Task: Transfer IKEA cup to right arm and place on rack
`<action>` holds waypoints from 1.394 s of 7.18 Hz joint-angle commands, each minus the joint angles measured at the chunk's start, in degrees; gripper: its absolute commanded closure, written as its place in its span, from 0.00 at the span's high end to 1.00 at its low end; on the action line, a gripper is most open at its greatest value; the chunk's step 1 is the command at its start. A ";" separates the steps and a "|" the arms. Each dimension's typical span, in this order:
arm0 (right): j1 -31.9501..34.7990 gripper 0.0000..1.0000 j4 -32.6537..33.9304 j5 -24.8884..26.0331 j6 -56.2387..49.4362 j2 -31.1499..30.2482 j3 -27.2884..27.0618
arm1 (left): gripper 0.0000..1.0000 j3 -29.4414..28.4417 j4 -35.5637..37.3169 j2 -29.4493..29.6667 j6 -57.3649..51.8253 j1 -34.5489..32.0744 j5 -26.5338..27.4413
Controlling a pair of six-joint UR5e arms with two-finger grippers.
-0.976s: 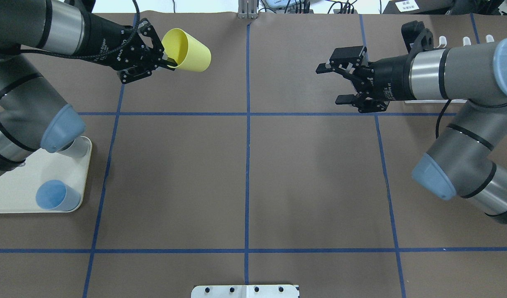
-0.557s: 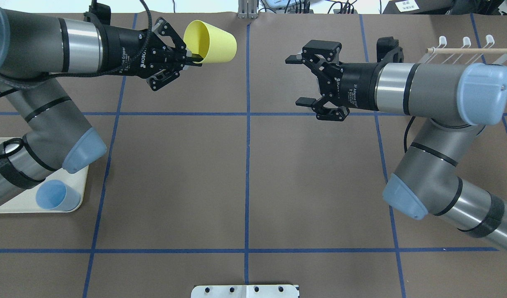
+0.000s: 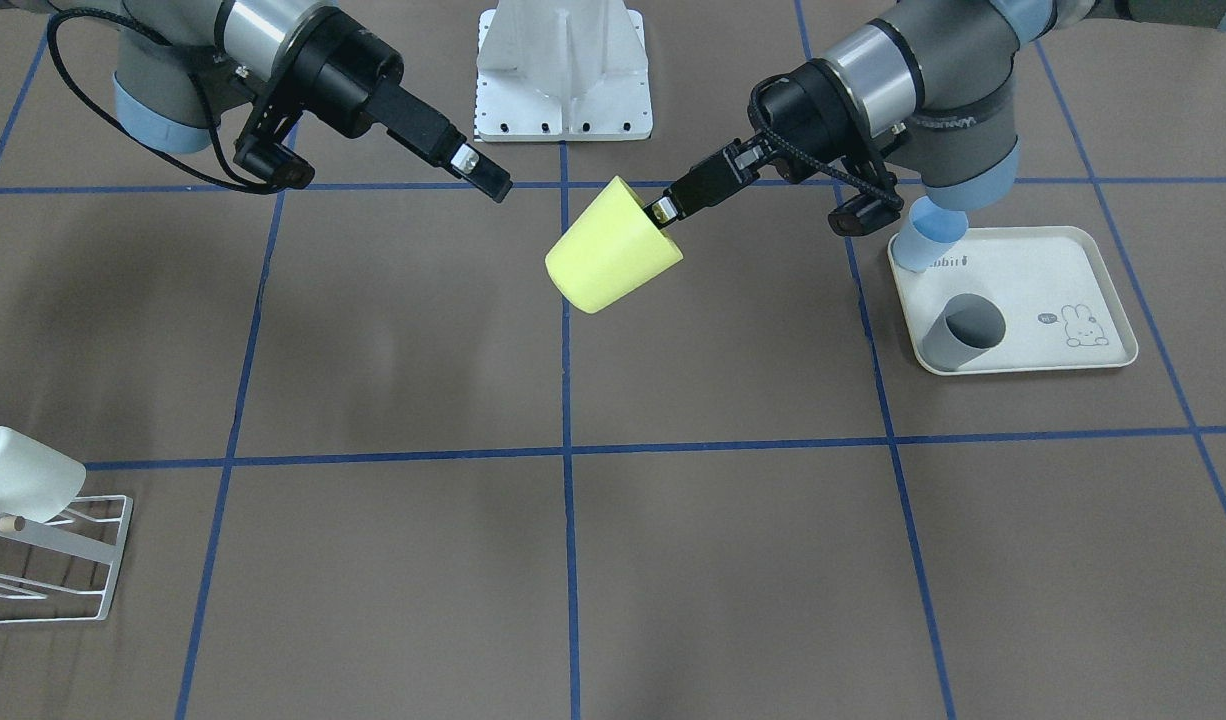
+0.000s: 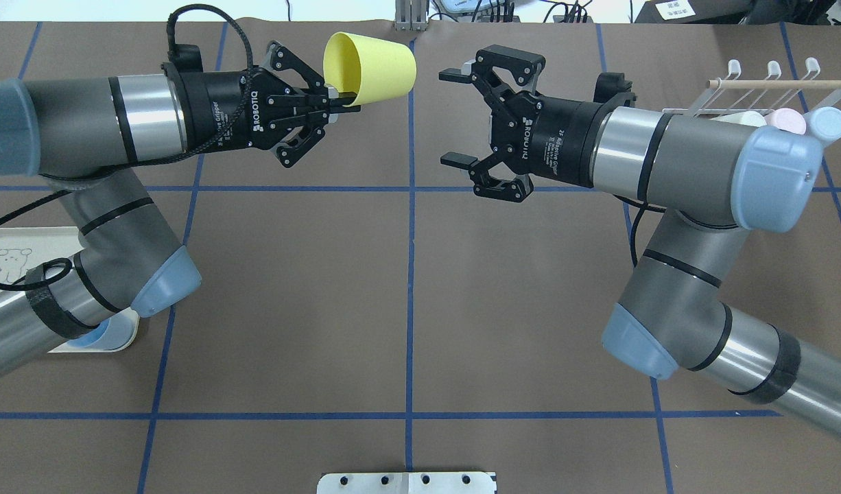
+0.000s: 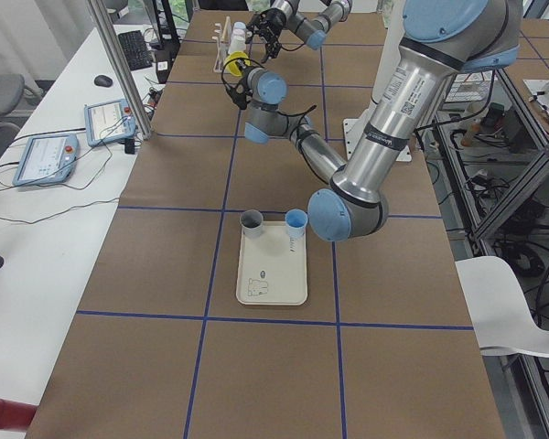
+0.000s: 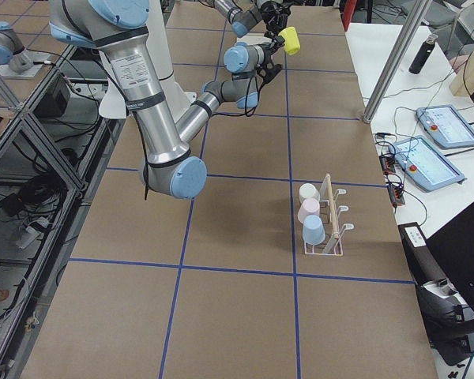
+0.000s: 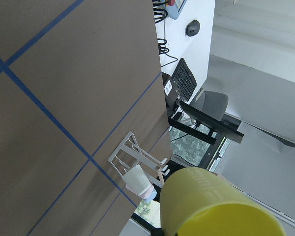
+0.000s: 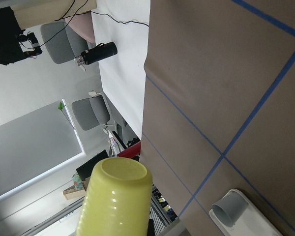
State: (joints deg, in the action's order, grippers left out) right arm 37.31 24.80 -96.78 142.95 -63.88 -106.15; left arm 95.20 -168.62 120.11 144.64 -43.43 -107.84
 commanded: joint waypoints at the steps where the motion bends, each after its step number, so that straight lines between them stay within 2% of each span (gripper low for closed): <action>1: -1.96 0.99 -0.90 2.90 1.19 0.50 0.33 | 0.00 -0.55 -2.59 0.04 2.13 0.27 0.09; 3: -2.76 0.99 -0.90 3.70 1.19 0.59 0.33 | 0.00 -0.37 -2.59 0.21 1.96 3.33 0.00; 10: -2.68 0.98 -0.90 3.79 2.06 0.59 0.77 | 0.00 2.35 -2.76 0.21 2.83 6.16 0.00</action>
State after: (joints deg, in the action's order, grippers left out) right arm 34.63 23.91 -92.99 144.38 -63.30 -105.42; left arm 96.94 -171.38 120.32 146.98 -37.37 -107.84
